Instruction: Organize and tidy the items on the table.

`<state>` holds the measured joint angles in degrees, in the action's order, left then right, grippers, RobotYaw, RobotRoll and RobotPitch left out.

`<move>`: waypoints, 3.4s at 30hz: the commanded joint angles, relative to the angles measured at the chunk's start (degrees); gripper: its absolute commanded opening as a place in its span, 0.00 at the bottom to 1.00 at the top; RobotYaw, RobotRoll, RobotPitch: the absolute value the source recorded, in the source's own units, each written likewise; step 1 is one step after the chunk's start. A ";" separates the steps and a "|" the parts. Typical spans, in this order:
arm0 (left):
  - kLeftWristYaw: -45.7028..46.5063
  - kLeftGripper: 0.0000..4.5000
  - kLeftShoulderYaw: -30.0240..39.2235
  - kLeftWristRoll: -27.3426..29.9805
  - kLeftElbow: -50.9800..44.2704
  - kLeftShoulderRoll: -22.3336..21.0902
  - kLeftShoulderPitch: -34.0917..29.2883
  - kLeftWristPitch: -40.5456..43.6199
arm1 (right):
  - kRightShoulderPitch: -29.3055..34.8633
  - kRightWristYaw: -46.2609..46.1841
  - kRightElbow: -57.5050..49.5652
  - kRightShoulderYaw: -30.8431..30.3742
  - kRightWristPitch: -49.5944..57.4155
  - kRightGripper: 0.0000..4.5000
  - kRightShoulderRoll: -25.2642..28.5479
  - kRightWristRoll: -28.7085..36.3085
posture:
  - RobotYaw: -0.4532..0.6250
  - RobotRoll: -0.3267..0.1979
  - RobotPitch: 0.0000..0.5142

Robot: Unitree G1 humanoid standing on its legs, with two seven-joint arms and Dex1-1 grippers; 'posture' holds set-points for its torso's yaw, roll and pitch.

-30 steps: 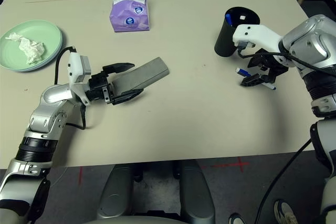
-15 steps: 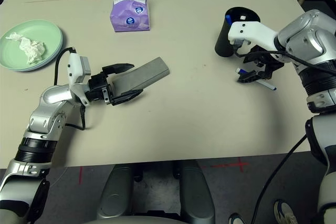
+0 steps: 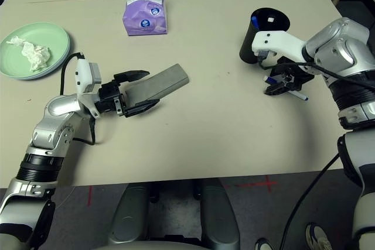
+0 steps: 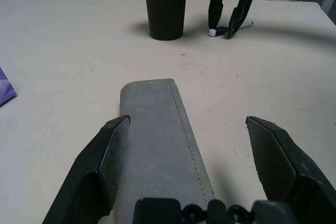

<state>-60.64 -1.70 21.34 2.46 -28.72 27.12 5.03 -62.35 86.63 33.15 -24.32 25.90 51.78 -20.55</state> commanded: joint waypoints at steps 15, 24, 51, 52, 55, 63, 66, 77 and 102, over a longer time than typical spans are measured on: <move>-1.35 1.00 -0.62 -0.97 3.09 -0.13 1.41 -2.32 | 2.43 5.87 -15.06 4.64 10.64 0.07 3.19 8.65 | 0.45 0.62 0.46; -3.96 1.00 -0.79 -1.69 7.21 -0.53 2.75 -4.36 | 9.88 -7.97 -34.40 27.32 29.00 0.07 -5.49 27.17 | 0.41 0.62 0.34; -2.86 1.00 0.49 -2.23 10.94 -0.45 2.78 -6.02 | 16.76 -69.15 -24.13 43.28 -8.80 0.07 -32.84 31.03 | 0.41 0.62 0.30; -2.90 1.00 0.56 -2.18 10.79 -0.55 2.69 -5.95 | 16.63 -69.44 -23.80 42.96 -8.57 0.07 -32.87 31.41 | 0.41 0.62 0.30; -2.80 1.00 0.72 -2.25 10.85 -0.75 2.62 -5.62 | 15.85 -69.75 -22.18 41.76 -8.81 0.07 -32.96 31.93 | 0.41 0.62 0.30; 0.02 1.00 0.97 -2.89 11.54 -0.48 2.00 -4.53 | 15.47 -71.38 -18.39 40.20 -10.19 0.24 -32.96 31.88 | 0.42 0.62 0.30; 1.30 1.00 1.13 -2.97 11.34 -0.39 1.81 -4.40 | 16.31 -71.06 -18.59 40.50 -10.27 0.48 -32.83 32.86 | 0.42 0.62 0.31; 8.13 1.00 3.27 -3.22 11.72 1.03 3.21 -3.56 | 27.99 -65.47 -28.36 41.99 -15.73 0.99 -33.95 40.21 | 0.44 0.62 0.27; 55.79 1.00 23.33 -12.76 17.81 3.51 -1.76 -7.56 | 36.59 -67.41 -16.00 40.68 -30.19 0.99 -35.12 37.33 | 0.47 0.62 0.26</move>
<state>-5.85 20.99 8.99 21.13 -25.44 26.95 -1.92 -25.65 16.60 15.23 16.74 -3.55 16.10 15.56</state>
